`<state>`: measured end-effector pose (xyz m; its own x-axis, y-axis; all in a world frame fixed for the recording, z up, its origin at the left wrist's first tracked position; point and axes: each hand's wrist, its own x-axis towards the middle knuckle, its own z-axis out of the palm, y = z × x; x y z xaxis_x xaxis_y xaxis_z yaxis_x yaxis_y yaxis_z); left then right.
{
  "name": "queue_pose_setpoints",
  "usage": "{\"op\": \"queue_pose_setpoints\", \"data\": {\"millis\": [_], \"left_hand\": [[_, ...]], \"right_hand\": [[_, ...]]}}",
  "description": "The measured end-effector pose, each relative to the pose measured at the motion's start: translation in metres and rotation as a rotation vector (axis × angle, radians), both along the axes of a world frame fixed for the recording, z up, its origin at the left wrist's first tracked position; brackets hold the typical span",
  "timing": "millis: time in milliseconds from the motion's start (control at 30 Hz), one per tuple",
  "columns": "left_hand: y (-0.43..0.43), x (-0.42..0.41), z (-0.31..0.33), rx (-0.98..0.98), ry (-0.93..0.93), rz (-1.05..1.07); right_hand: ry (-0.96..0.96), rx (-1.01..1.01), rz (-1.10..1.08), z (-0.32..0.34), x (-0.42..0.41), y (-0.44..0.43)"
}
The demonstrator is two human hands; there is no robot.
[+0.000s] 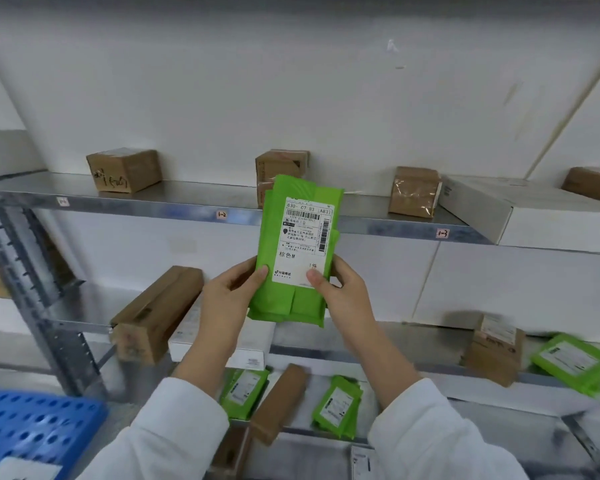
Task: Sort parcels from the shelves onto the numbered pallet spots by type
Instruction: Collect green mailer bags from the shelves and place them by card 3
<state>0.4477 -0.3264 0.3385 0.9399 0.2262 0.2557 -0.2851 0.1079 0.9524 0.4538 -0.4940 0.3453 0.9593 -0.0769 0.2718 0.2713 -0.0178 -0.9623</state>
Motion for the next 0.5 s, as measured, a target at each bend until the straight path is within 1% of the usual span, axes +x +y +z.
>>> {"op": "queue_pose_setpoints", "data": {"millis": [100,300,400,500], "left_hand": [[0.019,-0.014,-0.018,-0.014,0.029,0.075],[0.055,-0.046,-0.050,-0.055,0.078,0.185],[0.077,-0.058,-0.060,-0.078,0.111,0.232],[0.105,-0.071,-0.066,-0.098,0.128,0.312]], "right_hand": [[0.052,0.006,0.062,-0.016,-0.007,0.019],[0.147,-0.053,0.159,-0.041,-0.015,0.061],[0.173,-0.033,0.218,-0.046,-0.017,0.084],[0.167,-0.085,0.283,-0.049,-0.022,0.113]]}}
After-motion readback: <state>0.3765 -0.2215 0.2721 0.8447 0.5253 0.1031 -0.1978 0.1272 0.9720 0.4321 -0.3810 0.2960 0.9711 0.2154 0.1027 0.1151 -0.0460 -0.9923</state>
